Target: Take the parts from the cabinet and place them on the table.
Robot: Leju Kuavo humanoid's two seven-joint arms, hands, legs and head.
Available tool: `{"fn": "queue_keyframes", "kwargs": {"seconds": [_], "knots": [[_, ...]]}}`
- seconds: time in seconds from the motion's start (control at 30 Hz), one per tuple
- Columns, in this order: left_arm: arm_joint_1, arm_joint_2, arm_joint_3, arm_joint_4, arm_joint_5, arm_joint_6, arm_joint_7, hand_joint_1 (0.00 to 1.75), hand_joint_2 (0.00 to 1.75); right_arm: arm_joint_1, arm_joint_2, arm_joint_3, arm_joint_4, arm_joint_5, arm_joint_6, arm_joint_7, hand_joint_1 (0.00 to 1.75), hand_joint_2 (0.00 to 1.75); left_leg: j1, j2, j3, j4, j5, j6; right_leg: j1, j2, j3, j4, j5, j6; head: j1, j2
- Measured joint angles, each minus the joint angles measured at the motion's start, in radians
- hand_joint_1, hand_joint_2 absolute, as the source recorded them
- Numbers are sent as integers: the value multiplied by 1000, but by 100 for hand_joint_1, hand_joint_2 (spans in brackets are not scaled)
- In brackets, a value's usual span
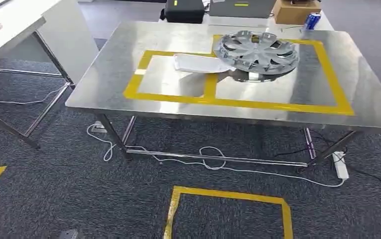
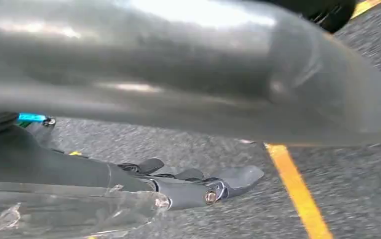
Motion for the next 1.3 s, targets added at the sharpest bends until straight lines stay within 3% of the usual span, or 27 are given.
{"fn": "queue_keyframes", "kwargs": {"seconds": [0.03, 0.1, 0.17, 0.23, 0.27, 0.3, 0.37, 0.4, 0.43, 0.5, 0.57, 0.6, 0.63, 0.73, 0.77, 0.8, 0.87, 0.9, 0.93, 1.0, 1.07, 1.1, 1.13, 1.2, 1.23, 1.27, 1.3], "knots": [[0, -1, -1, 0, 0, -3, -8, 0, 0, -1, 0, 0, 0, 2, -1, 4, 0, 0, 0, 0, -15, 4, 10, -3, 2, 0, 66, -85, 19, -5, 0, 0], [1, -3, -3, 0, -2, -10, -20, 0, 0, -8, 0, 1, 0, 8, 1, 21, 0, 0, -5, -1, -30, 12, 25, -15, 6, 0, 189, -268, -36, -10, 1, 0], [1, -5, -7, 0, -10, -15, -27, 0, 0, -7, 0, 2, 0, 18, 8, 42, 0, 0, -3, 1, -31, 8, 45, -24, 10, 2, 173, -274, -35, -15, 0, 0], [4, -7, -10, 0, -10, -17, -29, 0, 0, -4, 0, 2, 0, 26, 9, 58, 0, 0, -2, -1, -40, 4, 67, -38, 9, -1, 153, -272, -14, -35, 2, 0], [5, -9, -10, 0, -9, -18, -28, 0, 0, -6, 0, 2, 0, 29, 10, 65, 0, 0, 1, -2, -52, 7, 45, -43, 5, -2, 139, -272, 0, -43, 3, 0], [7, -13, -11, 0, -9, -18, -25, 0, 0, -7, -1, 2, 0, 30, 9, 66, 0, 0, 1, -2, -63, 38, -14, -50, 5, -1, 129, -272, 13, -48, -1, 0], [7, -21, -13, 0, -11, -12, -10, 0, 0, -3, -1, 4, 0, 46, -4, 66, 0, 0, 1, -2, -104, 195, -141, -58, 7, -1, 97, -271, 40, -53, -5, 0], [6, -24, -14, 0, -13, -10, -2, 0, 0, -3, -1, 8, 0, 55, -12, 63, 0, 0, 1, -2, -121, 275, -175, -60, 8, -2, 81, -270, 52, -54, -5, 0], [6, -26, -14, 0, -14, -10, 1, 0, 0, -3, -1, 11, 0, 61, -19, 59, 0, 0, 1, -2, -123, 319, -179, -60, 9, -2, 66, -269, 62, -53, -5, 0], [7, -29, -14, 0, -13, -15, 0, 0, 0, -3, -2, 17, 0, 67, -39, 38, 0, 0, 1, -2, -73, 290, -125, -55, 10, -2, 38, -267, 82, -49, -5, 0], [5, -31, -14, 0, -10, -16, -4, 0, 0, -4, -1, 21, 0, 72, -55, 21, 0, 0, 0, -2, 52, 124, -72, -45, 10, 0, 16, -266, 105, -45, -5, 0], [4, -31, -14, 0, -10, -14, -6, 0, 0, -3, -1, 23, 0, 73, -57, 14, 0, 0, -1, -4, 125, 33, -85, -39, 12, 0, 9, -266, 113, -40, -5, 0], [1, -31, -14, 0, -9, -8, -8, 0, 0, -2, -1, 27, 0, 75, -61, 8, 0, 0, -4, -4, 165, -43, -97, -32, 15, 0, 2, -262, 122, -35, -4, 0], [3, -33, -14, 0, -9, 1, -8, 0, 0, 0, -2, 33, 0, 94, -61, 24, 0, 0, -12, -4, 142, -41, -82, -11, 10, -2, -7, -275, 157, -18, -4, 0], [6, -37, -14, 0, -9, 1, -8, 0, 0, 4, -3, 35, 0, 99, -61, 36, 0, 0, -2, 1, 136, -49, -68, -1, 8, 0, -17, -272, 148, -13, -7, 0], [5, -35, -14, 0, -10, 1, -8, 0, 0, 8, -3, 35, 0, 100, -63, 47, 0, 0, -3, 1, 127, -48, -59, 8, 9, 0, -31, -246, 101, -6, -5, 0], [5, -35, -14, 0, -13, 2, -8, 0, 0, 12, -3, 35, 0, 102, -69, 57, 0, 0, -3, 1, 103, -48, -38, 14, 6, 1, -73, -89, -21, 4, 7, 0], [6, -36, -15, 0, -14, 2, -8, 0, 0, 12, -3, 37, 0, 106, -74, 56, 0, 0, -3, 1, 89, -47, -27, 14, 6, 1, -95, -3, -63, 7, 7, 0], [7, -37, -14, 0, -15, 2, -8, 0, 0, 12, -3, 40, 0, 107, -77, 52, 0, 0, -3, 2, 76, -45, -18, 12, 6, 1, -100, 50, -75, 9, 8, 0], [8, -40, -14, 0, -15, 6, -4, 0, 0, 13, -3, 45, 0, 110, -87, 37, 0, 0, -1, 2, 51, -39, -1, 7, 2, 0, -50, 28, -21, 13, 8, 0], [9, -42, -14, 0, -14, 11, -1, 0, 0, 12, -3, 47, 0, 110, -91, 27, 0, 0, 4, 1, 26, -23, 8, -2, -3, 0, 79, -146, 37, 17, 8, 0], [9, -42, -14, 0, -11, 12, 0, 0, 0, 9, -2, 50, 0, 109, -90, 24, 0, 0, 2, 0, 16, -13, 11, -8, -6, 2, 135, -240, 6, 25, 10, 0], [10, -43, -14, 0, -10, 12, 0, 0, 0, 8, -1, 51, 0, 109, -90, 19, 0, 0, -2, -1, 6, -3, 14, -12, -2, 10, 165, -282, -6, 17, 12, 0], [11, -43, -14, 0, -9, 12, 0, 0, 0, 9, -1, 52, 0, 109, -90, 18, 0, 0, -2, -1, 3, -1, 28, -23, 1, 11, 142, -264, -1, -1, 9, 0], [13, -43, -14, 0, -9, 12, -1, 0, 0, 10, -1, 52, 0, 109, -90, 18, 0, 175, -1, -2, -1, -1, 35, -30, 2, 10, 135, -258, 4, -10, 10, 0], [15, -43, -14, 0, -9, 12, -1, 0, 0, 10, -1, 52, 0, 108, -89, 18, 0, 0, 2, -2, -9, 3, 30, -36, -3, 7, 119, -261, 14, -25, 9, 0], [16, -43, -14, 0, -10, 12, -1, 0, 0, 10, -1, 52, 0, 105, -82, 18, 0, 0, 3, -2, -20, 23, -14, -42, -2, 7, 111, -260, 24, -38, 6, 0]]}}
